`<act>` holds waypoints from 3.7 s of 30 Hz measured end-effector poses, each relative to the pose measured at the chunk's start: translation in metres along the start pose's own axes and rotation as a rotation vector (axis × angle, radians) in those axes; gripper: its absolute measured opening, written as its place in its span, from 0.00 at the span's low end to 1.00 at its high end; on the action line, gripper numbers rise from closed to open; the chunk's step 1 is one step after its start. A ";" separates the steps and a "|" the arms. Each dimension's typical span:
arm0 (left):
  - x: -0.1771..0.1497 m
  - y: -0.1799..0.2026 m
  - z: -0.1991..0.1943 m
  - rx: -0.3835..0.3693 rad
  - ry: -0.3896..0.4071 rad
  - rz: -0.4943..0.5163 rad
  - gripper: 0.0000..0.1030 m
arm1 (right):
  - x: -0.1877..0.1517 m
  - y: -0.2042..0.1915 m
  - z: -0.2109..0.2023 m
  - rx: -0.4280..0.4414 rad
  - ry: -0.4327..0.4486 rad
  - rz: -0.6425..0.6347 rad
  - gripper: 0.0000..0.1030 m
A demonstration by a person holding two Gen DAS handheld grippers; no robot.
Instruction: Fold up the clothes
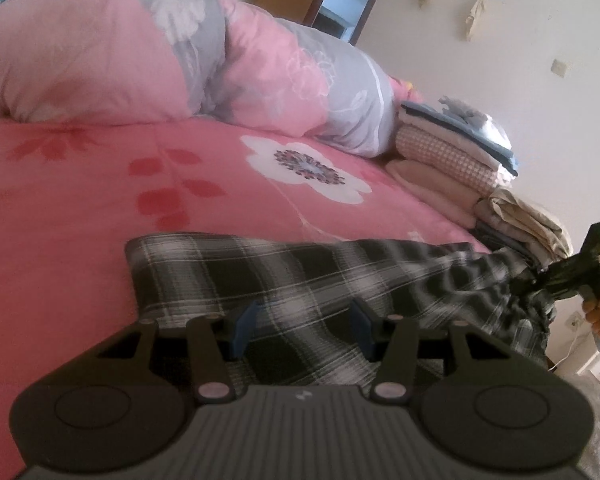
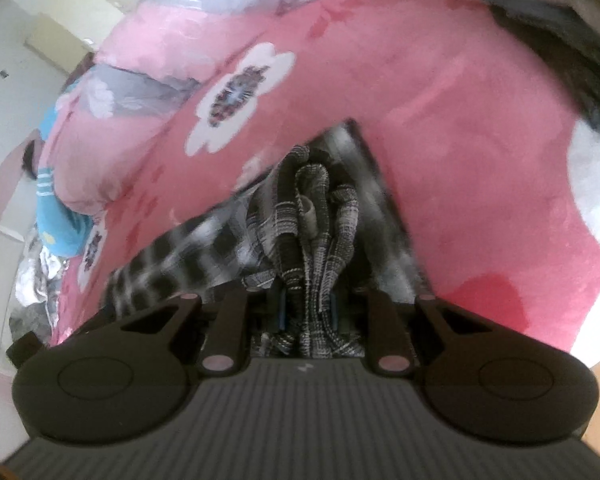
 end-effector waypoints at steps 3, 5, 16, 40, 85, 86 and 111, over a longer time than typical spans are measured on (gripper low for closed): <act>-0.001 -0.009 -0.001 0.006 -0.002 -0.018 0.51 | -0.001 0.010 0.003 0.003 0.002 -0.006 0.19; -0.001 -0.017 -0.003 0.011 -0.001 -0.041 0.51 | 0.000 0.010 -0.002 0.009 0.012 0.003 0.24; -0.005 -0.051 -0.050 0.037 0.031 -0.158 0.53 | -0.012 -0.056 -0.076 0.019 0.225 -0.053 0.51; -0.032 -0.078 -0.044 0.024 -0.082 -0.327 0.55 | -0.334 -0.313 0.213 -0.016 -0.213 -1.502 0.59; -0.016 -0.272 -0.094 0.147 0.052 -0.818 0.06 | -0.364 -0.402 0.248 0.237 -0.192 -1.446 0.09; -0.024 -0.281 -0.099 0.153 0.042 -0.830 0.06 | -0.371 -0.407 0.255 0.262 -0.204 -1.447 0.09; -0.069 -0.215 -0.195 0.627 0.190 -0.358 0.65 | -0.212 -0.285 0.106 0.370 0.012 -0.550 0.63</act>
Point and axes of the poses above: each gripper's, at about its wrist camera, not at the fingertips, and z roughly the way its jaws point, y to its right, x to its top, the point moved 10 cm from there along z, roughly the way its jaws point, and after that the axes turned 15 degrees about x, right-handed, at the moved point
